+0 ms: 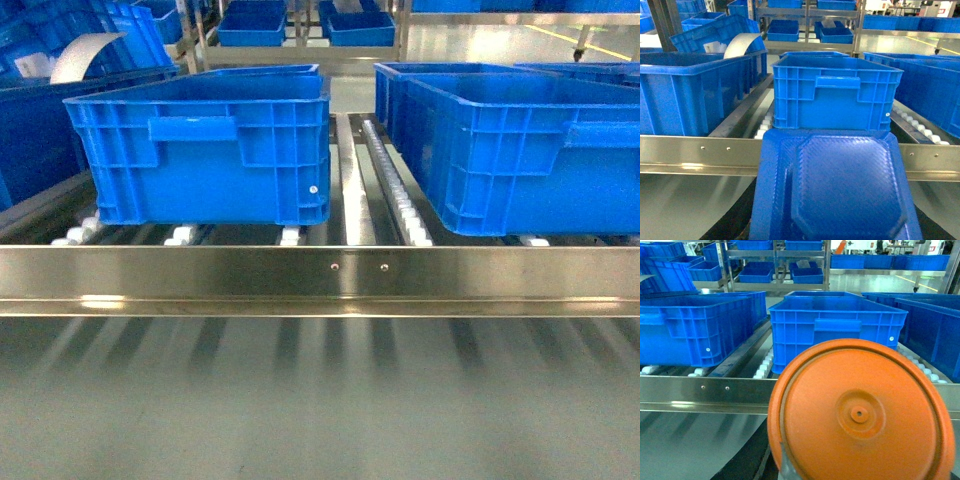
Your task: Sort blue parts and orange caps into right shelf containers
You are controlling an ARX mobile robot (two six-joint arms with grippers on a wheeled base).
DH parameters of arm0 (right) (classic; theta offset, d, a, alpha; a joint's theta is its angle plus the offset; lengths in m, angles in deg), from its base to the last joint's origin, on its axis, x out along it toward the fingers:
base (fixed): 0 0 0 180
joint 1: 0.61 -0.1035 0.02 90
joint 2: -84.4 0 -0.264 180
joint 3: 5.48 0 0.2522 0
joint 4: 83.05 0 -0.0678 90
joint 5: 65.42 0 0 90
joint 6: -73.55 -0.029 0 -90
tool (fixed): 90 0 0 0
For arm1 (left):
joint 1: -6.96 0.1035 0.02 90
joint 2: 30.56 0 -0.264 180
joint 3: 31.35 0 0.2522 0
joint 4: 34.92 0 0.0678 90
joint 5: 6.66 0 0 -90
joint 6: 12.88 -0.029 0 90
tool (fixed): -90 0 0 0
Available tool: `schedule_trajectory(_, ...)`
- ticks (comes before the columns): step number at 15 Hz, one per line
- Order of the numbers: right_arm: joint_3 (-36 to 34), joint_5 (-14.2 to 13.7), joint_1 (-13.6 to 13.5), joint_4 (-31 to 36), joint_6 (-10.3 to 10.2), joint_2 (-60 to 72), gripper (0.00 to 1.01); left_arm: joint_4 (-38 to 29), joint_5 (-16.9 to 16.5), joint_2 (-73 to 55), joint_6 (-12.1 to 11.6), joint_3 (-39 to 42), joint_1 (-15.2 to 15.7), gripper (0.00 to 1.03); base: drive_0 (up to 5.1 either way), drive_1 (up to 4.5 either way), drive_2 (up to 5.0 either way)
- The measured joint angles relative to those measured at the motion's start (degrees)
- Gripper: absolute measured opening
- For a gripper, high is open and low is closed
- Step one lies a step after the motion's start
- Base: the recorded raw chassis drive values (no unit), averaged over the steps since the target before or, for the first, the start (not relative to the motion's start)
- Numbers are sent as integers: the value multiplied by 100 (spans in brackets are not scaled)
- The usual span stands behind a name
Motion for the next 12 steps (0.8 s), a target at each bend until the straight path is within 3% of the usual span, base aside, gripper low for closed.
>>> schedule_trajectory(7,0,-2,0,26,0,0,45,-31,-2,0,0,0,0,42,0,0,0)
schedule_trajectory(12,0,-2,0,-4,0,2,45,0,-2,0,2,0,0,42,3,408,-401)
